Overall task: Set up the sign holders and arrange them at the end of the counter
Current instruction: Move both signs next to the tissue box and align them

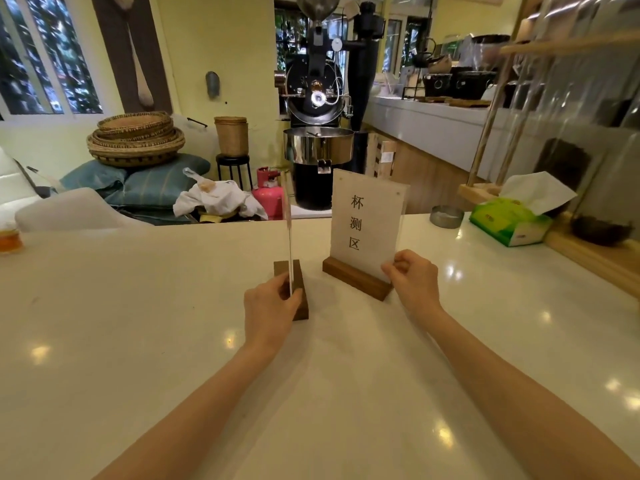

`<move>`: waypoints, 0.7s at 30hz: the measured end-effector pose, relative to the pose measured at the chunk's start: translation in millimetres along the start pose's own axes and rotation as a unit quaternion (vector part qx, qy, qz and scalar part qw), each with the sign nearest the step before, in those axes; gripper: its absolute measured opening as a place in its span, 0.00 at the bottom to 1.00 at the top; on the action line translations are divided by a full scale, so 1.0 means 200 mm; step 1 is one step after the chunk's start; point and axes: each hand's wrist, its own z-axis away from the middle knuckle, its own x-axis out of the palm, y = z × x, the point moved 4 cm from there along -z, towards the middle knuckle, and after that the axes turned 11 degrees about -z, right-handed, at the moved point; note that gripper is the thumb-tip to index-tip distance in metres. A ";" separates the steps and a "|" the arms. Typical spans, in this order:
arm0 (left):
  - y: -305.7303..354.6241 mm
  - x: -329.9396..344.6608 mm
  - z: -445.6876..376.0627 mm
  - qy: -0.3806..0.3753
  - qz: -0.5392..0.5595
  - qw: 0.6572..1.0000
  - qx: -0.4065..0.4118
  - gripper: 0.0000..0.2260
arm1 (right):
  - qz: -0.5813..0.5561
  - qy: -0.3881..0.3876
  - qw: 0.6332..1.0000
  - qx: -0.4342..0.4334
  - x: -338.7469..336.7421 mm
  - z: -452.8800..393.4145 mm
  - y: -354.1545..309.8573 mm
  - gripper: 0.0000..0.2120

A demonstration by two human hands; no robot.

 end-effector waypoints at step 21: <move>0.78 0.83 0.13 -0.110 0.104 0.988 0.041 0.06 | 0.082 0.153 0.980 0.098 -0.83 -0.05 0.20 0.02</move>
